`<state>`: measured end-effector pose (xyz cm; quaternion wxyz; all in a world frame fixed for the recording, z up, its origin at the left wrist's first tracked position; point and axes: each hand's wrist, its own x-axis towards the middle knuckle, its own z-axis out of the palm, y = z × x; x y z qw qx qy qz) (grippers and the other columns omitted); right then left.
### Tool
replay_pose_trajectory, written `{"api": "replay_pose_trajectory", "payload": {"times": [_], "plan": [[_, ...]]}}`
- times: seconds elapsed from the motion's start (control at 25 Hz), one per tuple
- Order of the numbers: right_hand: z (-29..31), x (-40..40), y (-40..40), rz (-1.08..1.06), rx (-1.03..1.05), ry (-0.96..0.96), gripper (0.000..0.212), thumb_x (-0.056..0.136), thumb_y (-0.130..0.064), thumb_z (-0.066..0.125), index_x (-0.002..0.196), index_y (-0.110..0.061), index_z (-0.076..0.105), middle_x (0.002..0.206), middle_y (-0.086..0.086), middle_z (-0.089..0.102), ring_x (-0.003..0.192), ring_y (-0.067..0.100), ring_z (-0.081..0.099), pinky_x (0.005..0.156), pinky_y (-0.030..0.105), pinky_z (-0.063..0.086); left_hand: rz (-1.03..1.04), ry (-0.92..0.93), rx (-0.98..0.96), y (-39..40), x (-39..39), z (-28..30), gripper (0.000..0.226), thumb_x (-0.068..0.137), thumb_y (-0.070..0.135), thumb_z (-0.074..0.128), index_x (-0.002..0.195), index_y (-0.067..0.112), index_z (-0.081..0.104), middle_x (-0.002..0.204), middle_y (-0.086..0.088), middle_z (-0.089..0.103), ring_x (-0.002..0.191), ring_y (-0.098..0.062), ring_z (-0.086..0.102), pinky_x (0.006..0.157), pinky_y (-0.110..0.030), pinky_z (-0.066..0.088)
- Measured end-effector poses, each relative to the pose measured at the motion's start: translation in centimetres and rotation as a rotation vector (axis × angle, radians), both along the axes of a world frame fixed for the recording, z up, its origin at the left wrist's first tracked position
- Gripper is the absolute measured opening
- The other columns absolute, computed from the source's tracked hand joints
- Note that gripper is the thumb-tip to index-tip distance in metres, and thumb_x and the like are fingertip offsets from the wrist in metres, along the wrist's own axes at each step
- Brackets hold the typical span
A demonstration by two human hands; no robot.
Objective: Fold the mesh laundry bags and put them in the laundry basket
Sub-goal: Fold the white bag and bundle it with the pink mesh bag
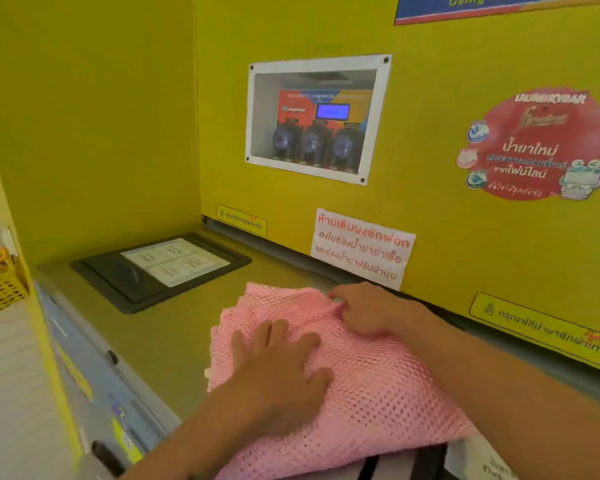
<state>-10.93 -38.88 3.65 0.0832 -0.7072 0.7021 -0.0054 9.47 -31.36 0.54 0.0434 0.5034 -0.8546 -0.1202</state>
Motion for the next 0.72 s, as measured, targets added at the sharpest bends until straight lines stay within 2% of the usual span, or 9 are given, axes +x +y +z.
{"api": "replay_pose_trajectory", "payload": {"times": [0.08, 0.2, 0.28, 0.32, 0.4, 0.48, 0.56, 0.64, 0.72], "plan": [[0.7, -0.3, 0.5, -0.046, 0.065, 0.045, 0.06, 0.084, -0.03, 0.055, 0.142, -0.036, 0.042, 0.145, 0.0, 0.05, 0.123, 0.025, 0.053, 0.102, 0.042, 0.045, -0.122, 0.023, -0.024, -2.3, 2.1, -0.1, 0.052, 0.093, 0.062, 0.033, 0.144, 0.05, 0.027, 0.162, 0.004, 0.016, 0.15, -0.019, 0.007, 0.119, -0.057, -0.005], [3.0, -1.6, 3.5, -0.13, 0.366, 0.087, 0.08, 0.084, -0.039, 0.063, 0.154, -0.031, 0.025, 0.157, -0.001, 0.036, 0.131, 0.024, 0.049, 0.106, 0.041, 0.044, -0.254, 0.186, -0.029, -4.8, 5.5, 1.6, 0.038, 0.094, 0.04, 0.055, 0.132, 0.042, 0.053, 0.147, 0.016, 0.045, 0.137, -0.005, 0.035, 0.119, -0.039, 0.023], [4.4, -2.4, 5.9, -0.205, 0.522, -0.006, 0.092, 0.085, -0.033, 0.07, 0.157, -0.029, 0.012, 0.153, 0.005, 0.041, 0.113, 0.024, 0.062, 0.096, 0.042, 0.054, -0.178, 0.37, -0.09, -4.7, 7.2, 3.0, 0.032, 0.093, 0.023, 0.059, 0.121, 0.038, 0.062, 0.133, 0.018, 0.056, 0.125, -0.004, 0.047, 0.112, -0.032, 0.034], [4.6, -2.6, 6.8, -0.219, 0.467, -0.06, 0.094, 0.086, -0.031, 0.07, 0.157, -0.03, 0.009, 0.15, 0.007, 0.045, 0.105, 0.023, 0.065, 0.089, 0.04, 0.058, -0.098, 0.501, -0.119, -4.0, 7.9, 3.4, 0.031, 0.093, 0.02, 0.06, 0.118, 0.037, 0.064, 0.128, 0.018, 0.058, 0.121, -0.003, 0.05, 0.108, -0.03, 0.037], [3.5, -2.2, 7.8, -0.171, 0.15, -0.119, 0.089, 0.085, -0.027, 0.065, 0.156, -0.032, 0.012, 0.142, 0.006, 0.048, 0.107, 0.023, 0.062, 0.081, 0.036, 0.058, 0.107, 0.715, -0.195, -1.8, 8.7, 3.1, 0.028, 0.092, 0.025, 0.061, 0.118, 0.036, 0.064, 0.129, 0.013, 0.057, 0.12, -0.007, 0.052, 0.104, -0.033, 0.039], [1.7, -0.9, 8.6, -0.091, -0.09, -0.207, 0.081, 0.084, -0.021, 0.057, 0.153, -0.038, 0.017, 0.134, 0.005, 0.048, 0.112, 0.025, 0.057, 0.09, 0.041, 0.053, 0.36, 0.611, -0.17, 1.1, 8.4, 1.7, 0.041, 0.09, 0.048, 0.056, 0.129, 0.037, 0.055, 0.142, -0.001, 0.044, 0.132, -0.023, 0.042, 0.11, -0.044, 0.035], [0.0, 0.3, 9.3, 0.006, -0.146, -0.152, 0.075, 0.089, -0.016, 0.05, 0.149, -0.049, 0.022, 0.143, 0.006, 0.042, 0.125, 0.03, 0.051, 0.1, 0.042, 0.046, 0.489, 0.37, 0.063, 3.2, 7.0, 0.1, 0.068, 0.084, 0.069, 0.038, 0.145, 0.039, 0.036, 0.154, -0.013, 0.025, 0.143, -0.035, 0.022, 0.115, -0.054, 0.024], [-1.0, 0.8, 10.1, 0.072, -0.132, -0.035, 0.068, 0.092, -0.014, 0.044, 0.148, -0.05, 0.029, 0.154, 0.005, 0.036, 0.135, 0.03, 0.044, 0.106, 0.041, 0.042, 0.534, 0.317, 0.162, 5.3, 5.3, -0.8, 0.074, 0.085, 0.071, 0.033, 0.151, 0.04, 0.022, 0.159, -0.015, 0.013, 0.147, -0.038, 0.007, 0.116, -0.059, 0.016], [-1.3, 0.7, 11.2, 0.07, -0.084, -0.037, 0.062, 0.091, -0.021, 0.038, 0.149, -0.042, 0.036, 0.157, 0.007, 0.037, 0.137, 0.028, 0.041, 0.108, 0.041, 0.04, 0.623, 0.365, 0.109, 7.4, 4.3, -0.7, 0.07, 0.088, 0.065, 0.038, 0.151, 0.039, 0.02, 0.159, -0.016, 0.011, 0.147, -0.04, 0.004, 0.116, -0.059, 0.017]]}}
